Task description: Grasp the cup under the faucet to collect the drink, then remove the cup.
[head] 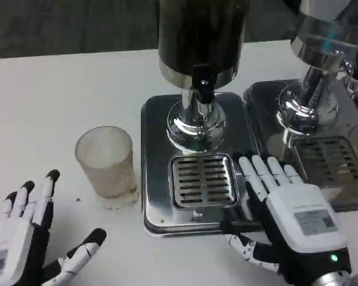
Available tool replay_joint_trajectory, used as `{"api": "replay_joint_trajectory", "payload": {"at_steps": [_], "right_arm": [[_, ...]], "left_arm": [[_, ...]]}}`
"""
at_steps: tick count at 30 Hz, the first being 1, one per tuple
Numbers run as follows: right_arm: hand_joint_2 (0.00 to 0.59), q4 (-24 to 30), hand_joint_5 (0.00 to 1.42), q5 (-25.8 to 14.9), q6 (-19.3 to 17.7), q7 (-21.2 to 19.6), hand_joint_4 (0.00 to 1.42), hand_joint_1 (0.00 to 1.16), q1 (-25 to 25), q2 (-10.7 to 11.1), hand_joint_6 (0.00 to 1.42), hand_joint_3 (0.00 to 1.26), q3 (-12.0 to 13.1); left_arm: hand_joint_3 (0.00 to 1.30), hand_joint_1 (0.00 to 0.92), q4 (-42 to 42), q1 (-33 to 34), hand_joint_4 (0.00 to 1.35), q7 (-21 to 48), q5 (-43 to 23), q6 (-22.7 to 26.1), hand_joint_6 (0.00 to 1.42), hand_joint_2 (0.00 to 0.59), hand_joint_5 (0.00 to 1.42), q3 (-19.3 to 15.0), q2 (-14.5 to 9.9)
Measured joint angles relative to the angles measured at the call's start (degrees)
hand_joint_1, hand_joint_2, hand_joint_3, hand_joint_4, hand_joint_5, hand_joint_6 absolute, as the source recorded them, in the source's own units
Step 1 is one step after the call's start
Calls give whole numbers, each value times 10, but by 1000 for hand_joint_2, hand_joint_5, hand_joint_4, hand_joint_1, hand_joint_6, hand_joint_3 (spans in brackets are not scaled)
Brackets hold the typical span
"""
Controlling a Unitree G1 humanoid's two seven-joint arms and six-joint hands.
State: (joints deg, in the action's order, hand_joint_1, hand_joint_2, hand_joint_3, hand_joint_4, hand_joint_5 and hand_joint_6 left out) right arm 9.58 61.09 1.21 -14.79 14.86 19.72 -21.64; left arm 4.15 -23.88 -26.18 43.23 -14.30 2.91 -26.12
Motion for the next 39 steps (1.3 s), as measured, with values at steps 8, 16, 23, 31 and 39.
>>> {"api": "replay_joint_trajectory", "payload": {"at_steps": [8,16,23,31,39], "right_arm": [[376,0,0,0,0,0,0,432,0,2,34,0,-1],[376,0,0,0,0,0,0,432,0,1,34,0,-1],[376,-1,0,0,1,0,0,432,0,-4,34,0,-1],[376,-2,0,0,12,-4,0,432,1,-13,34,0,-1],[373,-4,0,0,20,-12,0,431,2,-18,34,0,-3]], "left_arm": [[0,0,0,-2,0,0,0,0,0,162,0,2,0],[0,0,-1,-3,0,0,-2,0,0,162,0,0,1],[0,0,4,10,0,0,-30,-9,0,116,0,-15,1],[0,0,105,97,0,18,-117,-15,0,0,0,-42,4],[0,0,245,184,0,65,-190,-95,0,0,0,-31,14]]}}
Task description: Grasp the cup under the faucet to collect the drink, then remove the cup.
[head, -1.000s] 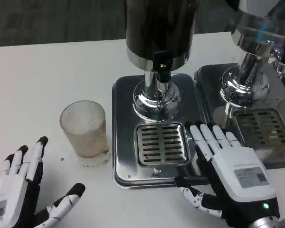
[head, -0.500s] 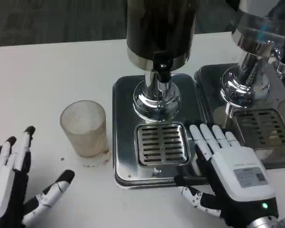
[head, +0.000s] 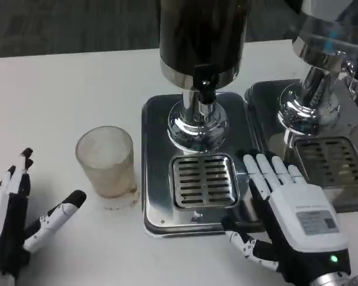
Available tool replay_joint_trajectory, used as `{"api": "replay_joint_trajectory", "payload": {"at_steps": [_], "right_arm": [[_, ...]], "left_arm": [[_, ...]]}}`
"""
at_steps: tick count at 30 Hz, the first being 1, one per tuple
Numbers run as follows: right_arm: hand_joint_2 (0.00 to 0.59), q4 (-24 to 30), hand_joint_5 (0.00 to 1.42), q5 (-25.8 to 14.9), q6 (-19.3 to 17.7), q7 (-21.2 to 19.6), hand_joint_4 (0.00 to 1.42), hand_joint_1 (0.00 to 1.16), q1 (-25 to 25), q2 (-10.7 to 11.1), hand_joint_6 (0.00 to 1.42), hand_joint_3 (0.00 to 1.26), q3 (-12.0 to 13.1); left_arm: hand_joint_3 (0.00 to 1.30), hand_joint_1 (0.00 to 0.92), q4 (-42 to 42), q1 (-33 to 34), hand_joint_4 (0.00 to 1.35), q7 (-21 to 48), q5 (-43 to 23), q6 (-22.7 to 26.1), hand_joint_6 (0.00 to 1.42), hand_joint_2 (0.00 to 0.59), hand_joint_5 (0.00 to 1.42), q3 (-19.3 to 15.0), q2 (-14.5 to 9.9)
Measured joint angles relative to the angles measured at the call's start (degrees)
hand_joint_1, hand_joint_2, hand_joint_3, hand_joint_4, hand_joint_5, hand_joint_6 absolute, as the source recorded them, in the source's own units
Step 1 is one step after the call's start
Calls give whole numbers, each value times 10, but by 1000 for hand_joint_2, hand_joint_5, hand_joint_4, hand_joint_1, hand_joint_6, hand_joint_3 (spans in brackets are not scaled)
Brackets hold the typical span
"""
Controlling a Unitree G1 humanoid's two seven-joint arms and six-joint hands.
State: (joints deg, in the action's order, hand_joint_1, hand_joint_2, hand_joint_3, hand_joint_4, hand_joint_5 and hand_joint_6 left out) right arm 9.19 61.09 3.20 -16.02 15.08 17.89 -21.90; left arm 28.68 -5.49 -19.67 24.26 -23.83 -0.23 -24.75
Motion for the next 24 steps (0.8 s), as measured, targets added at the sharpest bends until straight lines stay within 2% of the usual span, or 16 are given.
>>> {"api": "replay_joint_trajectory", "payload": {"at_steps": [4,10,18,24], "right_arm": [[345,-1,0,0,5,-3,0,392,1,-6,34,0,-2],[336,-5,0,0,8,-9,0,373,1,-13,45,0,-4],[328,-9,0,-2,8,-10,0,369,-1,-14,48,3,-3],[329,-19,0,-6,8,-10,0,374,-6,-15,49,3,-4]], "left_arm": [[0,0,63,37,0,7,-1,-44,0,0,0,16,-1],[0,36,172,98,0,13,-9,-111,0,0,0,38,-6],[0,99,255,164,0,-9,11,-134,0,0,0,67,-5],[0,196,295,207,0,-32,34,-137,0,13,0,96,2]]}}
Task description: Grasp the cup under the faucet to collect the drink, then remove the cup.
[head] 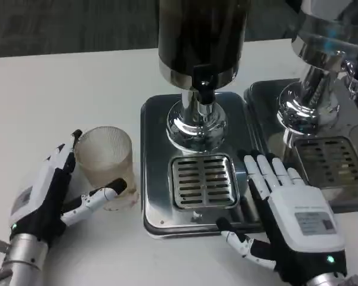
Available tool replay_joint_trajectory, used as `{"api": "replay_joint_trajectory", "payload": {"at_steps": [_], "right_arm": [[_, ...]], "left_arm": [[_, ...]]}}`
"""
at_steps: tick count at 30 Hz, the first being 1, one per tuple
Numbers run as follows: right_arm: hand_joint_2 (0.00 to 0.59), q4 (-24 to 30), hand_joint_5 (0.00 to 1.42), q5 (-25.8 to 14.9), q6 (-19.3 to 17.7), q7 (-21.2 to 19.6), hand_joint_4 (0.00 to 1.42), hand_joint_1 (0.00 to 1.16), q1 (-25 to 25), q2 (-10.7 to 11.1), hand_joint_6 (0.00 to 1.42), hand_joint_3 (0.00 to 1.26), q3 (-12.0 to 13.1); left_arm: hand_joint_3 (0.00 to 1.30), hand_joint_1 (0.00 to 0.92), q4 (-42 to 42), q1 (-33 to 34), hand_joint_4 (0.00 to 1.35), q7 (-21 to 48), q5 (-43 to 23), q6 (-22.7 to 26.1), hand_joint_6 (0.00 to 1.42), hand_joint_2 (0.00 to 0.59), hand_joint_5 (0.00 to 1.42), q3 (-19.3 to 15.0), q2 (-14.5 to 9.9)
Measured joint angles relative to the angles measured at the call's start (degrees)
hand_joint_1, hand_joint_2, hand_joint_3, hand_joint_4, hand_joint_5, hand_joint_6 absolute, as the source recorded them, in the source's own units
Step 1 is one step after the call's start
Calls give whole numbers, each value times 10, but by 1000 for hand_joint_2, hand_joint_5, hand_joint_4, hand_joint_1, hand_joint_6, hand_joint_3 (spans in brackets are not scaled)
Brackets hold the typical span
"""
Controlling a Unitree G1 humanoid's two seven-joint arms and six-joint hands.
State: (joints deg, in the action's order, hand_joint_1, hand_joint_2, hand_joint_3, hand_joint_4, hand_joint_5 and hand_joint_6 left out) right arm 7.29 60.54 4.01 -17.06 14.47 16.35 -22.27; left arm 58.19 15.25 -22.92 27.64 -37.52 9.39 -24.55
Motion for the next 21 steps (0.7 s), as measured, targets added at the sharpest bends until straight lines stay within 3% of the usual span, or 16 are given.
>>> {"api": "replay_joint_trajectory", "payload": {"at_steps": [3,8,21], "right_arm": [[332,0,0,-1,0,0,0,376,-1,-1,49,3,0],[333,-1,0,-3,0,-1,0,379,-1,-1,57,3,0],[328,0,0,-3,2,-1,0,393,0,-4,65,3,-5]], "left_arm": [[0,273,13,15,0,-14,9,0,0,19,0,12,1],[0,328,30,31,0,-33,22,0,0,30,23,25,1],[0,311,68,57,29,-68,18,-11,261,33,277,30,19]]}}
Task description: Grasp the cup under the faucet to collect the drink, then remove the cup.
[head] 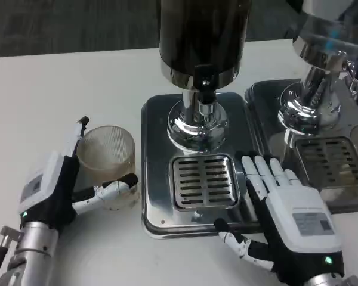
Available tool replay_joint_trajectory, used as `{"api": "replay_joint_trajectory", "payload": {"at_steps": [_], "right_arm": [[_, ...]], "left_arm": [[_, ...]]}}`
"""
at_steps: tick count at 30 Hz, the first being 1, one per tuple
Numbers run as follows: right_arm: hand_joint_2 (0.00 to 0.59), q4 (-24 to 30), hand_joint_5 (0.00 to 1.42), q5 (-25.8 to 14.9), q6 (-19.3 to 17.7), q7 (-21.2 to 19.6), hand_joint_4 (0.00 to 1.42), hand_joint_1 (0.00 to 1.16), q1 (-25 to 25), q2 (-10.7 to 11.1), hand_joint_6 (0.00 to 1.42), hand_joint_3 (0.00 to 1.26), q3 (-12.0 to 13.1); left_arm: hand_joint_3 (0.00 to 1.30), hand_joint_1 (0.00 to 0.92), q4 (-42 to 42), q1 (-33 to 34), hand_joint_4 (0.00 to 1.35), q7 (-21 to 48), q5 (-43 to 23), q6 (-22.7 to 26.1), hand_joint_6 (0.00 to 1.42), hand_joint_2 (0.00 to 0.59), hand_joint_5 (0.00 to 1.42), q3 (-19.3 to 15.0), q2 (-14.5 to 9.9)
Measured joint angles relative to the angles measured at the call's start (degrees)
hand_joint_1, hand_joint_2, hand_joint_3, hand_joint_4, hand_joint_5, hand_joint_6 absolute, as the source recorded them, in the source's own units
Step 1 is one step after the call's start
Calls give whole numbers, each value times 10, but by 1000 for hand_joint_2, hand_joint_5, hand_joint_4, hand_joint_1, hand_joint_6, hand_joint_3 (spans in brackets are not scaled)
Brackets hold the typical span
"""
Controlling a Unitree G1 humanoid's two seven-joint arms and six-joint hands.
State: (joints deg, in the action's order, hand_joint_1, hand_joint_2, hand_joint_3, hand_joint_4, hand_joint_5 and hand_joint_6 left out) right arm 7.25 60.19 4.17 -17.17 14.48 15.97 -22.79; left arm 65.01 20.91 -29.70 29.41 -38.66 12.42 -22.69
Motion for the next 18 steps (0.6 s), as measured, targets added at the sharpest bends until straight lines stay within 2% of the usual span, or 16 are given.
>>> {"api": "replay_joint_trajectory", "payload": {"at_steps": [3,6,7,10,12,18], "right_arm": [[327,0,0,-1,1,0,0,395,1,-1,66,3,0],[327,0,0,-4,1,0,0,397,3,-1,68,3,0],[327,0,0,-4,1,0,0,397,3,-1,70,3,0],[327,0,0,-6,1,0,0,398,4,-1,75,5,0],[327,0,0,-7,1,0,0,400,4,-1,78,16,0],[327,0,0,-12,1,0,0,401,4,-1,81,27,1]], "left_arm": [[19,311,9,5,91,-3,-5,-6,334,39,336,0,4],[106,372,16,13,219,-2,-6,-10,491,48,444,1,5],[169,414,17,13,301,-2,-6,-10,554,53,508,2,5],[359,459,18,18,547,-10,-5,-11,751,61,691,4,6],[464,462,18,19,664,-20,-2,-13,865,62,805,8,6],[586,492,16,12,771,-63,8,-16,947,69,902,20,3]]}}
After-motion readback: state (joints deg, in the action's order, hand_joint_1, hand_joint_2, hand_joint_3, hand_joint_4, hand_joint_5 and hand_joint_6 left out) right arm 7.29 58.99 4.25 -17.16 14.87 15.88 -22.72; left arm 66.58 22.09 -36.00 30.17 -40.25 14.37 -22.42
